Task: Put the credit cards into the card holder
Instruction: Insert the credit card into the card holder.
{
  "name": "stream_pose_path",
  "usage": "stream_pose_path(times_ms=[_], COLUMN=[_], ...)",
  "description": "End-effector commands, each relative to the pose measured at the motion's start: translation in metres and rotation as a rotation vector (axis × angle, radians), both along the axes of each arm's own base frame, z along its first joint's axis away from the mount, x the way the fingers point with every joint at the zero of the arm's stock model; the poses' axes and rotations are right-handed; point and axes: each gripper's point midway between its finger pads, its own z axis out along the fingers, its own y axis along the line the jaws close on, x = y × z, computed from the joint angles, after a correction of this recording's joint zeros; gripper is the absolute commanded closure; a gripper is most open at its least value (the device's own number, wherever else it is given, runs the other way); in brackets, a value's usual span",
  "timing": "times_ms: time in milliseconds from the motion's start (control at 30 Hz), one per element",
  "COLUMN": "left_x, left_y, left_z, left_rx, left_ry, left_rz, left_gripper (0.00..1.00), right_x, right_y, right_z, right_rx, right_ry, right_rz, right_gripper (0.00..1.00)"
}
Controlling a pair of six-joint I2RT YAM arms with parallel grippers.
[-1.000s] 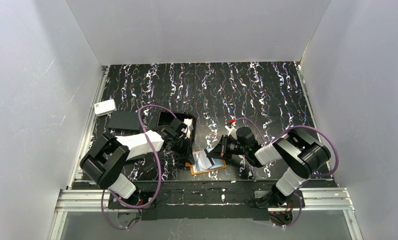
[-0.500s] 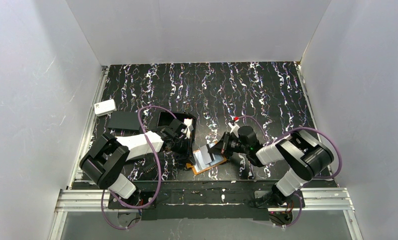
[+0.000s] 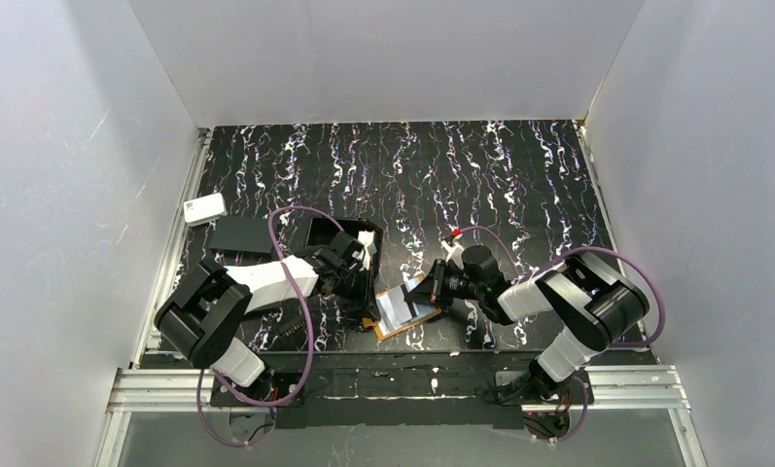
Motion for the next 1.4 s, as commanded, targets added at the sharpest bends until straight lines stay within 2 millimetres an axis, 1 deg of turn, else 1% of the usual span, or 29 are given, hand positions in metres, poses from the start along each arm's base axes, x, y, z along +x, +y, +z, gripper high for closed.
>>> stream_pose_path(times_ms=[0,167,300,567,733,833,933,1000,1067,1167,1267,1367], left_x=[-0.019,-0.019,-0.018,-0.018,-0.017,-0.016,-0.011,-0.008,-0.006,-0.006,-0.008,-0.012], left_y=[0.026,0.027,0.025,0.025,0.024,0.023,0.019,0.017,0.015,0.014,0.015,0.017], left_z=[-0.02,-0.02,-0.02,-0.02,-0.02,-0.016,-0.003,0.009,0.019,0.025,0.021,0.009], left_rx=[0.122,0.127,0.126,0.126,0.125,0.117,0.101,0.092,0.077,0.068,0.07,0.087], left_ry=[0.039,0.037,0.044,0.044,0.044,0.038,0.016,-0.002,-0.018,-0.022,-0.009,0.015], left_rz=[-0.013,-0.017,-0.02,-0.019,-0.018,-0.018,-0.028,-0.036,-0.035,-0.037,-0.035,-0.03], left_gripper=[1.0,1.0,1.0,1.0,1.0,1.0,0.99,0.97,0.95,0.92,0.92,0.94], right_x=[-0.014,-0.015,-0.017,-0.022,-0.022,-0.023,-0.022,-0.019,-0.016,-0.016,-0.013,-0.01], right_y=[-0.013,-0.017,-0.017,-0.007,0.001,0.004,0.0,-0.008,-0.015,-0.027,-0.032,-0.035], right_z=[-0.016,-0.012,-0.015,-0.023,-0.023,-0.025,-0.033,-0.039,-0.04,-0.043,-0.037,-0.028], right_rx=[-0.073,-0.095,-0.109,-0.068,-0.048,-0.049,-0.12,-0.206,-0.276,-0.382,-0.43,-0.46], right_ry=[0.065,0.063,0.077,0.124,0.125,0.131,0.132,0.108,0.083,0.09,0.074,0.062], right_rz=[0.034,0.046,0.063,0.12,0.155,0.173,0.21,0.236,0.249,0.286,0.298,0.299], right_gripper=[0.99,0.99,0.99,0.99,0.99,0.99,0.98,0.9,0.8,0.71,0.63,0.58])
